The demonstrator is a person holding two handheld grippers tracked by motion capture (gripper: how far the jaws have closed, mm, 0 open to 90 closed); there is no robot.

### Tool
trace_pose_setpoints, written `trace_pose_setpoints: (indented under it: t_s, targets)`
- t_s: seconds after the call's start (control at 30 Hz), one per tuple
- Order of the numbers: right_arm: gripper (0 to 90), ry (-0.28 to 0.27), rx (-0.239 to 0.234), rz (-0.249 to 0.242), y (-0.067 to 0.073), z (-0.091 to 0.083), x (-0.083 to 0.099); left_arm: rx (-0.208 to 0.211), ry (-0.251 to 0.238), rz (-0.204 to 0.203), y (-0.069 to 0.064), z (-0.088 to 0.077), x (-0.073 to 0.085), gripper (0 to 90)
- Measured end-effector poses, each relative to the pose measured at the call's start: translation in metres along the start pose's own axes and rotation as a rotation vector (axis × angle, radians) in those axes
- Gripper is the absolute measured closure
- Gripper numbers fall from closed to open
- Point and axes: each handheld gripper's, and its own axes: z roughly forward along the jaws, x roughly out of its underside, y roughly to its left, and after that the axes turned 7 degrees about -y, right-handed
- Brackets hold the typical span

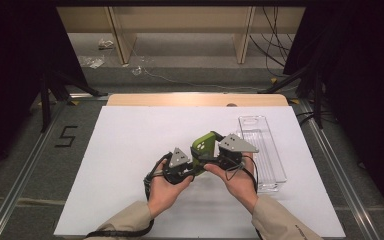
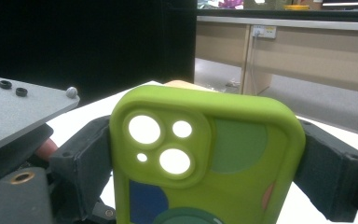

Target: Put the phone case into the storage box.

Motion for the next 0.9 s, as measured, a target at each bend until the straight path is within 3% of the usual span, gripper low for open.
trace_pose_setpoints:
  t_s: [0.6, 0.7, 0.9]
  targets:
    - [16.4, -0.012, 0.011, -0.015, 0.0001, -0.0031, -0.0041, -0.001, -0.012, 0.032, 0.0003, -0.0022, -0.0010, 73.8]
    - [16.5, -0.022, 0.016, -0.010, -0.0021, -0.0046, -0.0066, -0.002, -0.010, 0.042, 0.0014, -0.0035, -0.0009, 67.1]
    - [16.5, -0.028, 0.025, -0.008, -0.0063, -0.0075, -0.0095, 0.026, -0.002, 0.076, 0.0043, -0.0085, -0.0019, 40.2]
